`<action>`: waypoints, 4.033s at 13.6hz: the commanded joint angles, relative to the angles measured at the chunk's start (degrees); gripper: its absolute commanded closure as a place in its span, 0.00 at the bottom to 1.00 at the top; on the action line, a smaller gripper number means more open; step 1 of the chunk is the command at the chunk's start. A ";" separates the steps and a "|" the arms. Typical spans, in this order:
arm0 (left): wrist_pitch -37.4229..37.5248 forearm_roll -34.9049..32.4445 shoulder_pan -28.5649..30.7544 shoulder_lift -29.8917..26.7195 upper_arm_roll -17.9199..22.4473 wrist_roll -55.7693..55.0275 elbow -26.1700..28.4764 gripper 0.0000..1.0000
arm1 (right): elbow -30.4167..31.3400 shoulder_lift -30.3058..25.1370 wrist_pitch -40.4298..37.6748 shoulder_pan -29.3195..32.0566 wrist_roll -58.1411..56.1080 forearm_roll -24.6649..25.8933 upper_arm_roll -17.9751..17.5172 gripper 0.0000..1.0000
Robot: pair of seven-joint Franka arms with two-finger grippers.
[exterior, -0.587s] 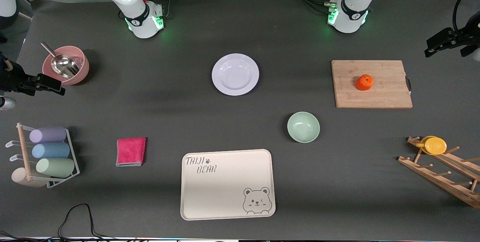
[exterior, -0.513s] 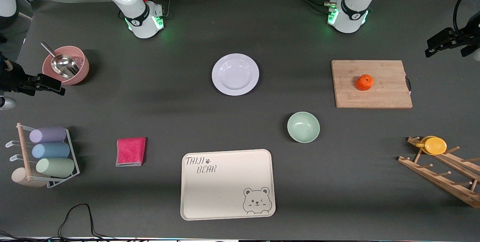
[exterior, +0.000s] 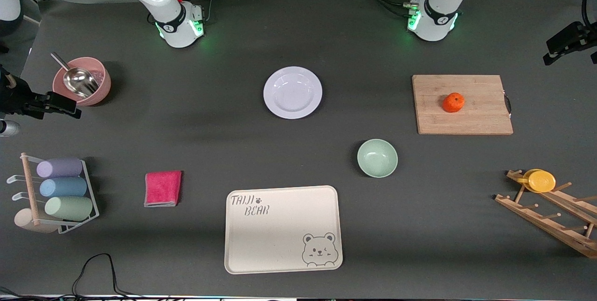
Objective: Place orange and plate with both arms
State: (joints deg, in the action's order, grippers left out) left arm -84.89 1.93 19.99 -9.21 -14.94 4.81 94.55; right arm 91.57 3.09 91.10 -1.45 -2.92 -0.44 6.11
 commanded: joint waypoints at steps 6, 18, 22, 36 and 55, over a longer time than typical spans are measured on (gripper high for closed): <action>-12.35 0.52 -0.39 -4.66 -0.09 0.03 21.84 0.00 | 4.39 -5.54 -0.57 -3.73 6.51 0.97 -0.39 0.00; -45.86 2.11 -2.06 -7.41 -0.09 0.20 55.11 0.00 | 28.38 -25.05 6.63 -17.35 22.87 0.18 -0.48 0.00; -53.25 4.92 -2.06 -4.95 -0.09 0.20 60.65 0.00 | 30.51 -25.94 6.63 -19.99 22.79 0.18 -0.66 0.00; -74.72 5.01 -3.38 8.51 0.00 0.90 67.08 0.23 | 47.18 -25.15 19.88 -19.65 -3.37 -23.97 8.74 0.00; -7.86 6.84 -3.37 -18.29 1.76 -4.70 39.15 1.00 | 60.83 2.69 28.53 -19.65 -62.35 -79.95 9.63 0.00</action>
State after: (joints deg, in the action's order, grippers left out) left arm -97.79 7.11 17.56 -24.84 -13.22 3.56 136.03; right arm 152.95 1.44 121.43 -20.86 -58.68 -75.46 15.36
